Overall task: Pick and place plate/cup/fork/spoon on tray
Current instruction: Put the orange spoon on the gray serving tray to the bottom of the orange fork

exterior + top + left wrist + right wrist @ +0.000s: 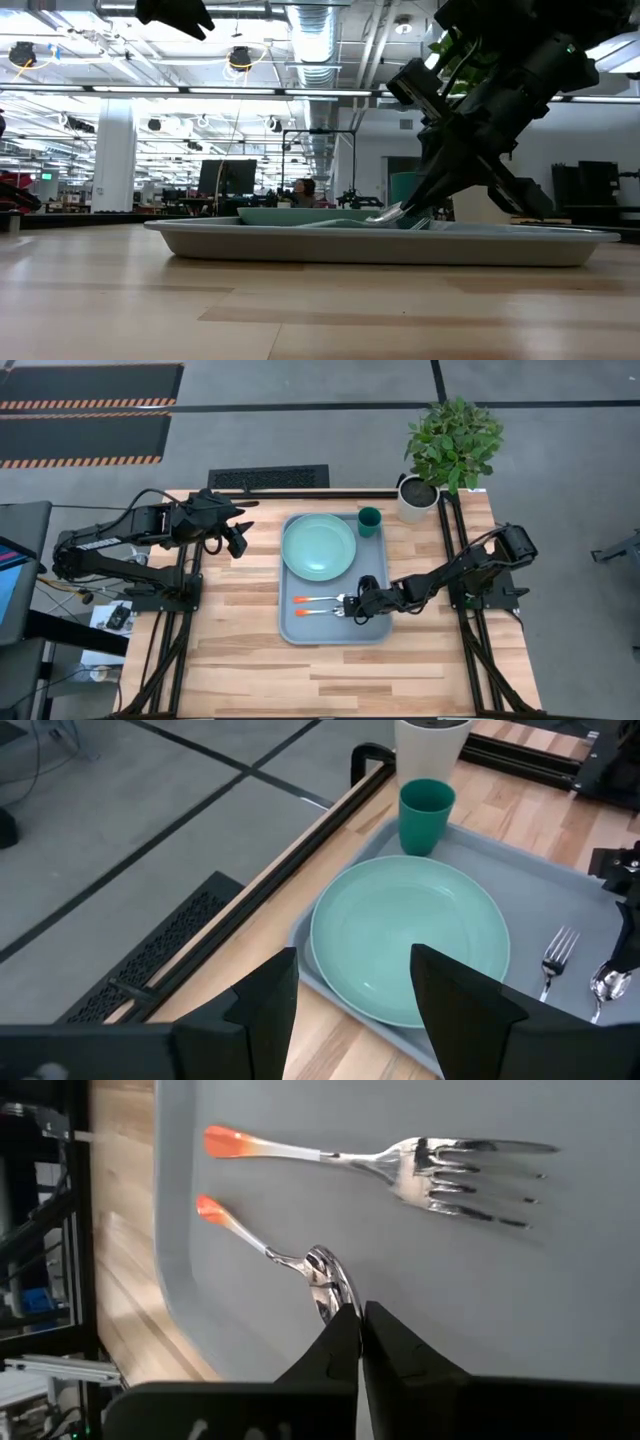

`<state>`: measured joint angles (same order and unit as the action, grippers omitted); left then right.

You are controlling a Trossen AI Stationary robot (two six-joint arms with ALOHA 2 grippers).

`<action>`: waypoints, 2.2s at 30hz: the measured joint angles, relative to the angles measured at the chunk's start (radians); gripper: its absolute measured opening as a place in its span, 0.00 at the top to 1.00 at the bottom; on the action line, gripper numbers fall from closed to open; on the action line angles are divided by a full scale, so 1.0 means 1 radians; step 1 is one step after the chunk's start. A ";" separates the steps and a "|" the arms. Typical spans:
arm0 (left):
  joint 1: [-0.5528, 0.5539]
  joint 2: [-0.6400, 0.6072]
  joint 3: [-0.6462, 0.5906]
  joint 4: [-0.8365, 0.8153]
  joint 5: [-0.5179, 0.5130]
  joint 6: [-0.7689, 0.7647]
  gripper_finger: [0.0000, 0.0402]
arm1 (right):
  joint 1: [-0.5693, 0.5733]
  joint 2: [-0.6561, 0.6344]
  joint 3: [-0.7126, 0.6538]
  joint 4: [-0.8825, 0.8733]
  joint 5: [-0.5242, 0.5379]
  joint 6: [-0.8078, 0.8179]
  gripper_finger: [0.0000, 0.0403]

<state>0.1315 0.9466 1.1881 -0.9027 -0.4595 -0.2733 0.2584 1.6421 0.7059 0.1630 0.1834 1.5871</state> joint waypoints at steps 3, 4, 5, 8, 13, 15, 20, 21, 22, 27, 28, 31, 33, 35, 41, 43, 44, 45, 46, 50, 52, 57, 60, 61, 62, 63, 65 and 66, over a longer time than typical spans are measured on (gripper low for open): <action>0.000 0.000 0.000 -0.005 0.000 0.000 0.54 | 0.000 0.000 0.000 0.006 0.006 0.004 0.96; 0.000 0.000 0.000 -0.005 0.000 0.000 0.54 | 0.001 0.000 0.002 0.004 0.018 0.008 0.96; 0.000 0.000 0.000 -0.005 0.000 0.000 0.54 | 0.002 0.000 0.008 0.001 0.026 0.009 0.95; 0.000 0.000 0.000 -0.005 0.000 0.000 0.54 | 0.010 -0.001 0.037 -0.009 0.052 0.010 0.95; 0.000 0.000 0.000 -0.005 -0.001 0.000 0.54 | 0.031 -0.001 0.063 -0.054 0.105 0.016 0.96; 0.000 0.000 0.000 -0.005 -0.001 0.000 0.54 | 0.035 -0.001 0.064 -0.067 0.108 0.020 0.96; 0.000 0.000 0.000 -0.005 -0.001 0.000 0.54 | 0.056 0.032 0.065 -0.041 0.111 0.042 0.95; 0.000 0.000 0.000 -0.005 -0.001 -0.002 0.54 | 0.060 0.038 0.062 -0.032 0.116 0.046 0.95; 0.000 0.000 0.000 -0.005 -0.001 -0.004 0.54 | 0.064 0.057 0.064 0.011 0.123 0.047 0.95; 0.000 0.001 0.000 -0.005 -0.001 -0.005 0.54 | 0.068 0.102 0.079 0.053 0.122 0.046 0.96; 0.000 0.002 0.000 -0.005 0.000 -0.006 0.54 | 0.066 0.095 0.082 0.043 0.122 0.045 0.96; 0.000 0.002 0.000 -0.005 -0.001 -0.009 0.54 | 0.066 0.059 0.081 -0.018 0.124 0.035 0.96; 0.000 0.003 0.000 -0.005 -0.001 -0.008 0.54 | 0.066 0.043 0.080 -0.072 0.122 0.030 0.96; 0.000 0.004 0.000 -0.005 -0.001 -0.008 0.54 | 0.066 0.036 0.080 -0.088 0.114 0.026 0.96; 0.000 0.005 0.000 -0.005 -0.019 -0.025 0.54 | 0.060 0.047 0.080 -0.086 0.082 0.003 0.95; 0.000 0.005 0.000 -0.005 -0.022 -0.031 0.54 | 0.052 0.048 0.079 -0.090 0.081 -0.007 0.94; 0.000 0.005 0.000 -0.005 -0.023 -0.034 0.54 | 0.049 0.048 0.079 -0.084 0.081 -0.014 0.94; 0.000 0.005 0.000 -0.005 -0.023 -0.035 0.54 | 0.045 0.047 0.079 -0.086 0.081 -0.017 0.94; 0.000 0.005 0.000 -0.005 -0.023 -0.035 0.54 | 0.042 0.047 0.079 -0.088 0.080 -0.023 0.94; 0.000 0.005 0.000 -0.005 -0.023 -0.036 0.54 | 0.029 0.047 0.079 -0.087 0.059 -0.046 0.94; 0.000 0.005 0.000 -0.005 -0.023 -0.036 0.54 | 0.025 0.047 0.079 -0.087 0.049 -0.049 0.94; 0.000 0.005 0.000 -0.005 -0.024 -0.035 0.54 | 0.024 0.047 0.079 -0.088 0.049 -0.046 0.92; 0.000 0.004 0.000 -0.005 -0.025 -0.035 0.54 | 0.024 0.047 0.079 -0.088 0.048 -0.044 0.89; 0.000 0.004 0.000 -0.005 -0.025 -0.035 0.54 | 0.024 0.047 0.079 -0.088 0.048 -0.044 0.89; 0.000 0.004 0.000 -0.005 -0.025 -0.035 0.54 | 0.024 0.047 0.079 -0.089 0.048 -0.044 0.88; 0.000 0.004 0.000 -0.005 -0.026 -0.035 0.54 | 0.024 0.047 0.079 -0.090 0.048 -0.044 0.88; 0.000 0.004 0.000 -0.005 -0.026 -0.036 0.54 | 0.024 0.047 0.079 -0.091 0.048 -0.044 0.87; 0.000 0.004 0.000 -0.005 -0.026 -0.036 0.54 | 0.024 0.047 0.079 -0.091 0.048 -0.044 0.87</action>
<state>0.1315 0.9508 1.1881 -0.9073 -0.4850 -0.3091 0.2829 1.6894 0.7853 0.0715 0.2317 1.5433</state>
